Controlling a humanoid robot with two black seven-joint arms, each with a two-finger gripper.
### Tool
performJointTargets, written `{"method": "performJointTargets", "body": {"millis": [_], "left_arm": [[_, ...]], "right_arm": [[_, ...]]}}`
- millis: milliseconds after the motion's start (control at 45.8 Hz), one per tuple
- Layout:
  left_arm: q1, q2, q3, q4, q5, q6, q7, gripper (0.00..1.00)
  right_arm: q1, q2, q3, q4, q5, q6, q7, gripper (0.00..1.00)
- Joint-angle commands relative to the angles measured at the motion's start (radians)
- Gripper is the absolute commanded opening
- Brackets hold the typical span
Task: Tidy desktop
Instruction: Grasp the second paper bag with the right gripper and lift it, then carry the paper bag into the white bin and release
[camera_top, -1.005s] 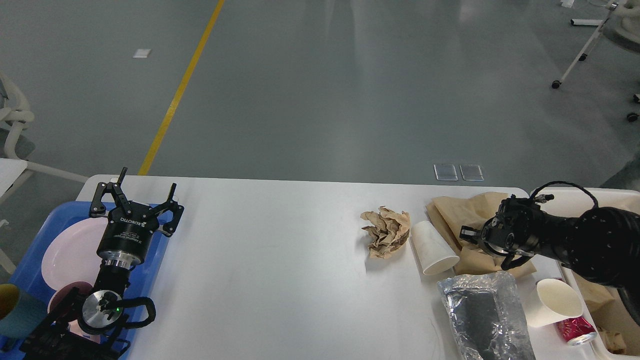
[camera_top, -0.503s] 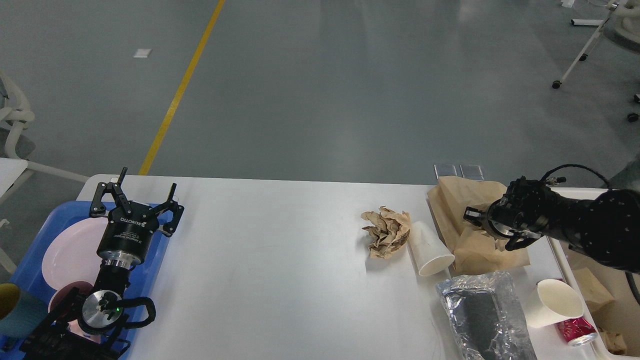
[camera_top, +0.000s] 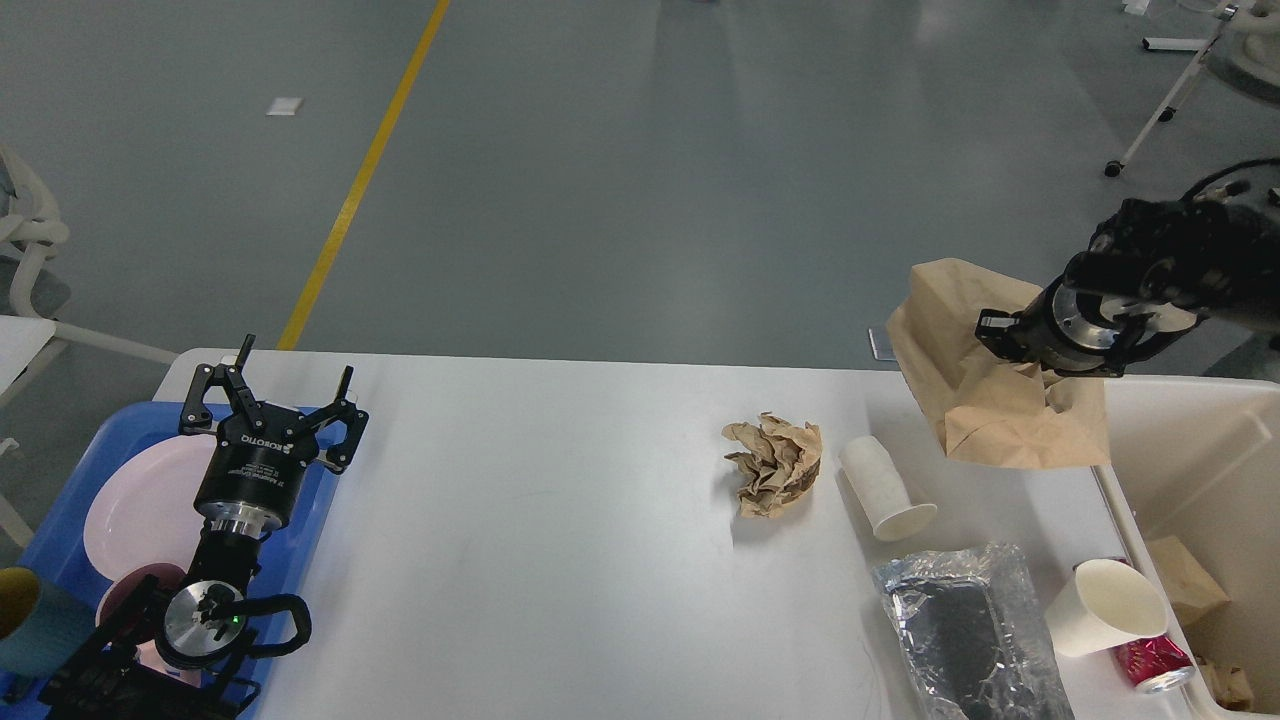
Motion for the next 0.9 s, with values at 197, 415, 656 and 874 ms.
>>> {"method": "performJointTargets", "body": {"millis": [197,415,656,874], "left_arm": [[0.000,0.000,0.000,0.000,0.000,0.000,0.000,0.96],[0.000,0.000,0.000,0.000,0.000,0.000,0.000,0.96],[0.000,0.000,0.002,0.000,0.000,0.000,0.000,0.96],[0.000,0.000,0.000,0.000,0.000,0.000,-0.002,0.96]], "right_arm": [[0.376,-0.001,-0.197,0.146,0.120,0.427,0.070,0.00],[0.591,0.005,-0.382,0.326,0.106,0.527,0.346,0.00],[0.806,0.004,-0.390,0.533,0.026,0.536,0.376,0.00],[0.829,-0.007,-0.382,0.551,0.023,0.536,0.374,0.00]]}}
